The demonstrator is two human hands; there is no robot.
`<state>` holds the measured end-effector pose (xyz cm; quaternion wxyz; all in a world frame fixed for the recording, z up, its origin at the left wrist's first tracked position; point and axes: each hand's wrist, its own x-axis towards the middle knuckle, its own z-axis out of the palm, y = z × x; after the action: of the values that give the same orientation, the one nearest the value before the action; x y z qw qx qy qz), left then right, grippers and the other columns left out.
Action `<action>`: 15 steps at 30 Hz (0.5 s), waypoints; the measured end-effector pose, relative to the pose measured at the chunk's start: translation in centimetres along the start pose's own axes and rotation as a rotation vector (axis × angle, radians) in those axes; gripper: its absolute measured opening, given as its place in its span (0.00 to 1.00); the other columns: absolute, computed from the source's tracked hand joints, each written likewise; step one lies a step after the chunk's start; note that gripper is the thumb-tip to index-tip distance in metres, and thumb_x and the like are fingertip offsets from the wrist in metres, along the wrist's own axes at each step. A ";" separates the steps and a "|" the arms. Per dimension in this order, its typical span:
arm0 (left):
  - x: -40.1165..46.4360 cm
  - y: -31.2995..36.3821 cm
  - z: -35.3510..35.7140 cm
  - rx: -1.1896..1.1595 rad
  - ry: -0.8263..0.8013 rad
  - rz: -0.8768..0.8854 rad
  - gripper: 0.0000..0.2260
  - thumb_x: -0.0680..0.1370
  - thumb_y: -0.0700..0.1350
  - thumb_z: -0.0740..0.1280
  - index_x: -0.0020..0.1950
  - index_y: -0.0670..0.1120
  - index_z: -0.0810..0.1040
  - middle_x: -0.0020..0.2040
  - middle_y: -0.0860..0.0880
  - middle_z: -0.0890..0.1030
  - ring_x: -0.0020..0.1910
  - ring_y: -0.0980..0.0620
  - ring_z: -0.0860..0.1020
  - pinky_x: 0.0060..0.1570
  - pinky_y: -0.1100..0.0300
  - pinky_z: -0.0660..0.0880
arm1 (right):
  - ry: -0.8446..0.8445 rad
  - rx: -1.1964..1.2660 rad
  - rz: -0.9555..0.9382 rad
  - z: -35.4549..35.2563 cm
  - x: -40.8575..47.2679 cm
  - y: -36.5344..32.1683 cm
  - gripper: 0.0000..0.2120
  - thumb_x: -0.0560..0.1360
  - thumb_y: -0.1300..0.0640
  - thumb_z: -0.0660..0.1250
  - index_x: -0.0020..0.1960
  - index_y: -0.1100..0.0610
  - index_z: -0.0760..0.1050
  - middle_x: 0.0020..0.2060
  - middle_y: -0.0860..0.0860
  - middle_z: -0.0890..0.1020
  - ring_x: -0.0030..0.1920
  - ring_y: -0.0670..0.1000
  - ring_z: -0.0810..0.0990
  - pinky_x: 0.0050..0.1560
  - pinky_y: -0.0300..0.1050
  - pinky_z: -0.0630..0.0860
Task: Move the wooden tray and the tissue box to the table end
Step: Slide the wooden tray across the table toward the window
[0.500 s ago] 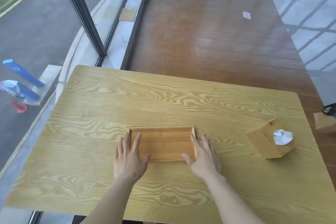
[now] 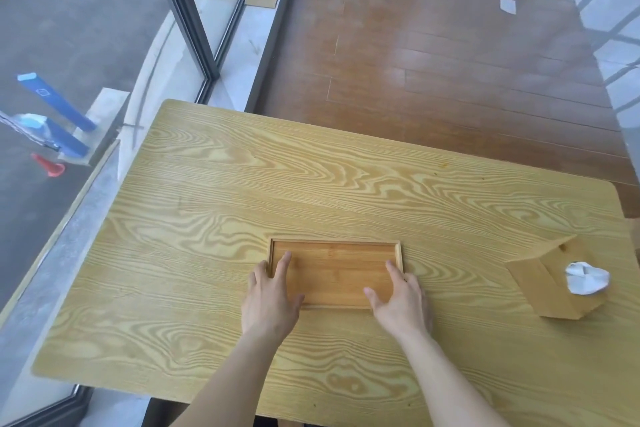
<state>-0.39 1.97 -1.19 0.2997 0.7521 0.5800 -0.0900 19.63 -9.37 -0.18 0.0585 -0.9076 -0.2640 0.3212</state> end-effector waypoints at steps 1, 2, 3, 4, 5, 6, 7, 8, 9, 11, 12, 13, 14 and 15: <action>0.1 0.0 -0.1 0.010 0.000 0.005 0.37 0.76 0.57 0.70 0.80 0.62 0.52 0.75 0.44 0.62 0.74 0.44 0.63 0.56 0.50 0.77 | 0.002 -0.013 0.011 0.0 0.1 -0.1 0.37 0.77 0.38 0.68 0.81 0.43 0.59 0.72 0.53 0.69 0.71 0.57 0.71 0.65 0.53 0.73; 0.2 -0.1 -0.1 0.014 0.000 0.009 0.37 0.76 0.57 0.70 0.79 0.62 0.53 0.75 0.44 0.62 0.73 0.44 0.64 0.56 0.51 0.77 | 0.002 -0.024 0.019 0.1 0.2 -0.2 0.37 0.77 0.38 0.69 0.81 0.43 0.59 0.71 0.53 0.69 0.70 0.57 0.72 0.64 0.52 0.73; 0.3 -0.2 -0.1 0.013 -0.005 0.009 0.37 0.76 0.56 0.71 0.79 0.62 0.53 0.74 0.45 0.62 0.73 0.45 0.64 0.55 0.51 0.78 | -0.002 -0.038 0.025 0.1 0.3 -0.3 0.37 0.76 0.38 0.70 0.81 0.43 0.60 0.69 0.53 0.69 0.69 0.57 0.72 0.63 0.52 0.74; 0.4 -0.3 -0.2 0.010 -0.007 0.009 0.38 0.76 0.56 0.72 0.79 0.61 0.54 0.73 0.45 0.62 0.72 0.45 0.65 0.54 0.52 0.78 | -0.004 -0.056 0.025 0.2 0.3 -0.5 0.37 0.75 0.38 0.70 0.80 0.43 0.61 0.68 0.54 0.69 0.68 0.57 0.73 0.62 0.52 0.75; 0.5 -0.6 -0.2 0.005 -0.007 0.006 0.38 0.75 0.56 0.72 0.79 0.61 0.54 0.73 0.45 0.62 0.72 0.45 0.65 0.53 0.52 0.79 | -0.012 -0.078 0.022 0.4 0.2 -0.7 0.38 0.75 0.37 0.71 0.80 0.42 0.61 0.67 0.54 0.69 0.66 0.57 0.74 0.61 0.51 0.76; 0.5 -0.8 -0.3 0.005 -0.005 0.003 0.38 0.75 0.56 0.72 0.79 0.61 0.55 0.72 0.45 0.62 0.71 0.45 0.66 0.53 0.53 0.79 | -0.014 -0.101 0.012 0.6 0.1 -0.9 0.38 0.74 0.37 0.71 0.80 0.42 0.61 0.66 0.53 0.69 0.65 0.57 0.75 0.59 0.50 0.76; 0.6 -1.2 -0.4 0.006 0.000 -0.001 0.38 0.75 0.56 0.73 0.79 0.61 0.55 0.71 0.45 0.62 0.71 0.45 0.66 0.52 0.53 0.79 | -0.014 -0.120 -0.002 0.7 0.0 -1.2 0.39 0.74 0.37 0.72 0.80 0.41 0.60 0.64 0.53 0.69 0.63 0.56 0.75 0.58 0.49 0.77; 0.7 -1.6 -0.6 0.007 0.006 -0.008 0.38 0.74 0.56 0.73 0.79 0.61 0.56 0.71 0.45 0.63 0.70 0.45 0.66 0.52 0.54 0.79 | -0.009 -0.137 -0.019 0.9 -0.1 -1.5 0.39 0.74 0.37 0.72 0.80 0.41 0.60 0.63 0.52 0.68 0.62 0.56 0.76 0.57 0.49 0.78; 0.7 -2.0 -0.7 0.006 0.014 -0.017 0.38 0.74 0.56 0.74 0.79 0.61 0.56 0.70 0.45 0.63 0.70 0.45 0.67 0.52 0.54 0.79 | -0.006 -0.150 -0.034 1.1 -0.2 -1.9 0.39 0.73 0.37 0.72 0.80 0.40 0.60 0.62 0.52 0.68 0.62 0.55 0.76 0.56 0.48 0.78; 0.9 -3.1 -1.2 -0.001 0.036 -0.035 0.38 0.73 0.57 0.74 0.78 0.61 0.58 0.69 0.45 0.63 0.68 0.45 0.67 0.52 0.52 0.79 | 0.002 -0.167 -0.063 1.5 -0.2 -3.0 0.39 0.73 0.37 0.72 0.80 0.40 0.61 0.61 0.52 0.68 0.61 0.55 0.75 0.57 0.48 0.78; 1.0 -3.7 -1.4 -0.006 0.048 -0.046 0.38 0.72 0.57 0.75 0.78 0.61 0.59 0.69 0.45 0.63 0.68 0.45 0.68 0.52 0.52 0.79 | 0.005 -0.171 -0.078 1.7 -0.2 -3.6 0.39 0.73 0.37 0.72 0.80 0.40 0.61 0.61 0.52 0.68 0.61 0.54 0.75 0.56 0.49 0.79; 1.1 -4.2 -1.7 -0.012 0.058 -0.058 0.38 0.72 0.57 0.75 0.78 0.61 0.60 0.69 0.45 0.63 0.68 0.45 0.68 0.52 0.52 0.79 | 0.007 -0.175 -0.091 1.9 -0.3 -4.2 0.39 0.73 0.38 0.73 0.80 0.40 0.61 0.61 0.52 0.67 0.60 0.54 0.75 0.56 0.49 0.79; 1.1 -4.7 -2.0 -0.019 0.069 -0.071 0.38 0.72 0.57 0.75 0.78 0.61 0.60 0.68 0.45 0.64 0.67 0.45 0.68 0.51 0.52 0.79 | 0.009 -0.178 -0.105 2.1 -0.3 -4.9 0.39 0.73 0.38 0.73 0.80 0.40 0.61 0.60 0.52 0.67 0.60 0.54 0.75 0.55 0.49 0.79; 1.3 -5.3 -2.4 -0.030 0.081 -0.085 0.38 0.72 0.57 0.75 0.77 0.61 0.60 0.69 0.45 0.64 0.67 0.45 0.68 0.51 0.51 0.79 | 0.012 -0.182 -0.121 2.3 -0.3 -5.6 0.39 0.73 0.38 0.73 0.80 0.40 0.61 0.60 0.51 0.67 0.59 0.54 0.75 0.54 0.49 0.79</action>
<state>-5.38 5.09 -1.74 0.2833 0.7254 0.6242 -0.0634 15.54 -4.87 -0.30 -0.0032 -0.8935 -0.3459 0.2864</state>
